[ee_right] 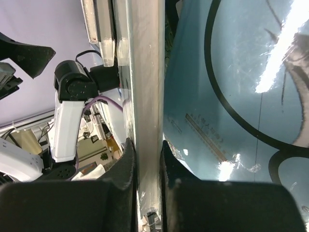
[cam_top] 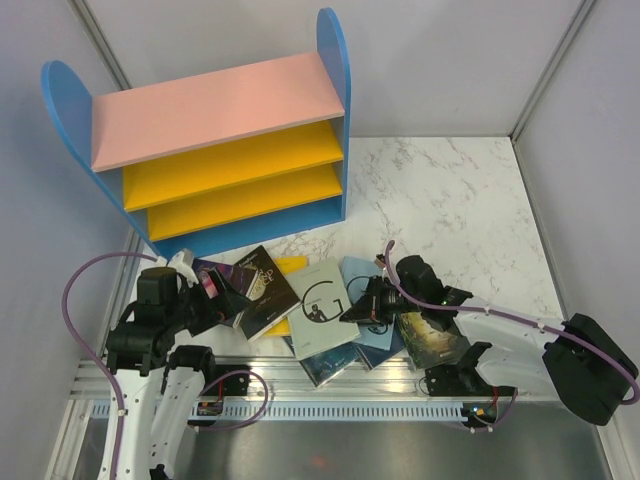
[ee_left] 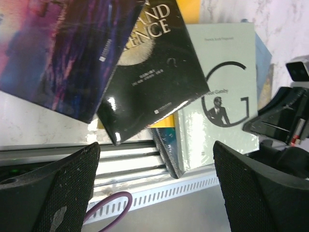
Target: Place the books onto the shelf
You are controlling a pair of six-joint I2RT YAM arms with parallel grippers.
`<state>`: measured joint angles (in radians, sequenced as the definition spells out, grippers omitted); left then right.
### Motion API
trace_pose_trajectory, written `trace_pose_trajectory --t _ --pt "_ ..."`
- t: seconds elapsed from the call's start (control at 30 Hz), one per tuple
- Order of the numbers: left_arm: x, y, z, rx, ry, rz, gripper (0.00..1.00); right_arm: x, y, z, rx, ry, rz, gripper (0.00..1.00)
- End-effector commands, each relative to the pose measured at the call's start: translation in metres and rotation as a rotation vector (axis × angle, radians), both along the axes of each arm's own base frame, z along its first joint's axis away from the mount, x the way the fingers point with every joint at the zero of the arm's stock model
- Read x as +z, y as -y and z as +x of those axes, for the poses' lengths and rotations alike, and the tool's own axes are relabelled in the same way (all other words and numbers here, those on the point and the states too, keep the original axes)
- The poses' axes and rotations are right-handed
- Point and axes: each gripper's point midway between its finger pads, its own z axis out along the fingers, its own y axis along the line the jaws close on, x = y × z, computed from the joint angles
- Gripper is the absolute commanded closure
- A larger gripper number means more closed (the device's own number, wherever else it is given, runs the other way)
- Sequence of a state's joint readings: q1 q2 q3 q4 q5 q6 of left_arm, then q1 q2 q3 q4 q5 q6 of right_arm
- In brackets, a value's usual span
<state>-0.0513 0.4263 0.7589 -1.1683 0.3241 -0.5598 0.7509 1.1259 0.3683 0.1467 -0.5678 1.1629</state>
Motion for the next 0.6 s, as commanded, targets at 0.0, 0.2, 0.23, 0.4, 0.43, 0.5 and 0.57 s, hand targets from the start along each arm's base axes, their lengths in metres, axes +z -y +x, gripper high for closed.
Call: trace_pose_trajectory --t 0.0,0.2,0.23,0.4,0.43,0.5,0.57 --pt "0.026 0.022 0.002 -0.088 0.077 -0.112 0.0 -0.007 0.005 0.009 -0.057 0.012 -0.059 1.0" --pt "0.046 0.03 0.004 -0.138 0.126 -0.144 0.0 0.015 0.017 0.026 -0.11 0.098 -0.128 1.0" --pt "0.047 0.03 0.005 -0.14 0.129 -0.142 0.0 0.021 0.024 0.032 -0.133 0.106 -0.135 1.0" --pt "0.05 0.029 0.008 -0.151 0.136 -0.126 0.0 0.042 0.046 0.052 -0.215 0.116 -0.139 1.0" --pt "0.051 0.029 0.008 -0.153 0.14 -0.126 0.0 0.053 0.048 0.057 -0.227 0.136 -0.125 1.0" --pt "0.052 0.028 0.009 -0.153 0.14 -0.124 0.0 0.06 0.055 0.068 -0.26 0.141 -0.123 1.0" --pt "0.051 0.028 0.009 -0.153 0.138 -0.122 0.0 0.069 0.055 0.078 -0.267 0.148 -0.112 1.0"
